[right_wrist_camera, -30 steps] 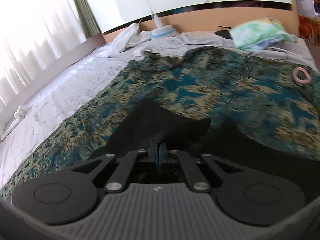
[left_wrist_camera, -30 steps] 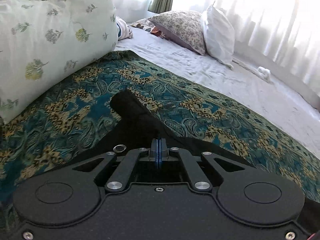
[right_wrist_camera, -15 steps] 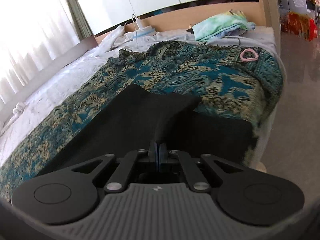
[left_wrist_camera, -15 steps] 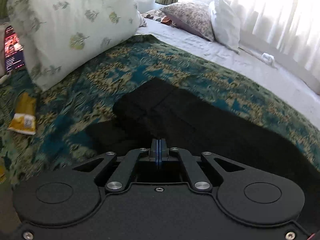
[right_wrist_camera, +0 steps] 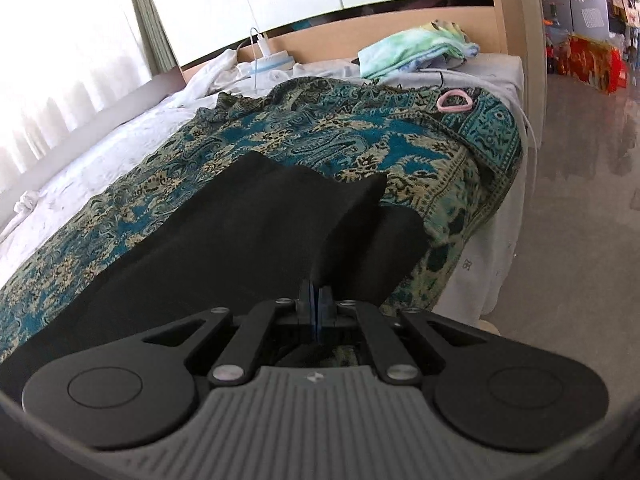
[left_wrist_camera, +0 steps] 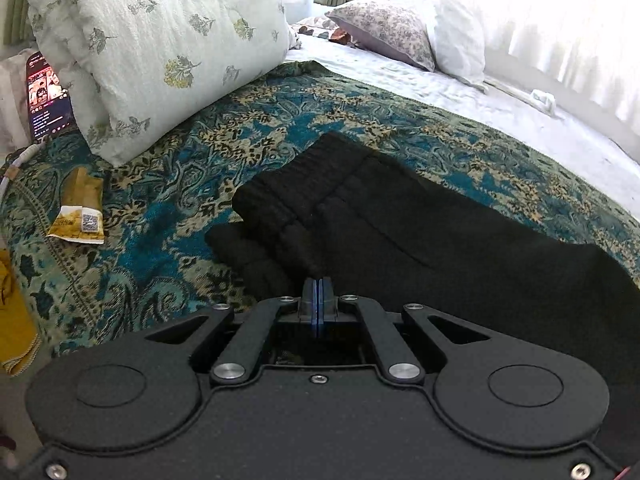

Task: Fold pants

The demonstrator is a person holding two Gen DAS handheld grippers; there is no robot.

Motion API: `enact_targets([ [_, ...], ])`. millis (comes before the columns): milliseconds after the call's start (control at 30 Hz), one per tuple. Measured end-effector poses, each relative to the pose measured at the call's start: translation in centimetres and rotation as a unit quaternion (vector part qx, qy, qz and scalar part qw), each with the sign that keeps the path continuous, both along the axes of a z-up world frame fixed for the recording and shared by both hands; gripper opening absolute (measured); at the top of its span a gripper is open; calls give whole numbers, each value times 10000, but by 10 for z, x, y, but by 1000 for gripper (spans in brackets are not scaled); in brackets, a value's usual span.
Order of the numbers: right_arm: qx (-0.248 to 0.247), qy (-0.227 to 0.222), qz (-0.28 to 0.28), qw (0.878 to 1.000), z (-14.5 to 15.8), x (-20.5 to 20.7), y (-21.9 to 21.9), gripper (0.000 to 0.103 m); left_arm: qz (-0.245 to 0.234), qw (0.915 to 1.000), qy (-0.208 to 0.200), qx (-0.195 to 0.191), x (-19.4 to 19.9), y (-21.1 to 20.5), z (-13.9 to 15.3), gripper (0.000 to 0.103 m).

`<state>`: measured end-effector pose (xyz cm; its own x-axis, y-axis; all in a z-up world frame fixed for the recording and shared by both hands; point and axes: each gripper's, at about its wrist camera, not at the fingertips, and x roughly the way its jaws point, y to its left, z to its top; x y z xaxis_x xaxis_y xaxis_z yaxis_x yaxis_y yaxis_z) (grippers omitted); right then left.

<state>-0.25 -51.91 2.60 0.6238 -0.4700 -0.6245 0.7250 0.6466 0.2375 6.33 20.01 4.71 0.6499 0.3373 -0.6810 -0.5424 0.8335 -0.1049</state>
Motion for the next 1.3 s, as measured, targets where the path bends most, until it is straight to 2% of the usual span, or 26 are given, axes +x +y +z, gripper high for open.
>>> enact_targets([
  [333, -218, 231, -247, 9992, -4, -22, -21, 2, -3, 9996, 198, 223, -1, 2, -10, 2],
  [467, -153, 153, -248, 9995, -4, -30, -26, 3, -44, 9988, 269, 397, 3, -3, -13, 2],
  [633, -345, 181, -303, 9988, -1, -29, -31, 3, -77, 9986, 277, 439, 5, -3, -15, 3],
  [733, -466, 280, -580, 9968, 1, -31, -37, 10, -84, 9986, 254, 456, 1, -3, -14, 5],
  [767, -493, 301, -731, 9956, 3, -33, -39, 18, -94, 9987, 217, 445, -1, -4, -11, 10],
  [800, -514, 270, -822, 9949, 5, -36, -40, 22, -115, 9987, 159, 466, -3, -6, -7, 26],
  [833, -510, 187, -864, 9948, 8, -38, -41, 22, -150, 9985, 72, 527, -6, -9, -2, 37],
  [867, -485, 115, -865, 9950, 11, -39, -41, 23, -165, 9978, -47, 636, -8, -14, 4, 54],
  [900, -465, 30, -836, 9954, 15, -38, -39, 26, -190, 9968, -166, 754, -10, -19, 10, 59],
  [933, -465, -64, -763, 9960, 19, -36, -35, 29, -256, 9954, -287, 877, -10, -25, 16, 60],
  [1033, -512, -308, -272, 9978, 31, -21, -11, 40, -531, 9911, -593, 1068, -8, -48, 34, 76],
  [1100, -526, -456, 279, 9972, 35, -4, 15, 58, -782, 9882, -824, 1030, -4, -65, 43, 84],
  [1200, -540, -670, 1240, 9885, 36, 24, 64, 64, -1312, 9815, -1031, 939, 5, -96, 45, 87],
  [1300, -675, -759, 2140, 9715, 29, 50, 121, 69, -1914, 9706, -1102, 956, 13, -133, 32, 87],
])
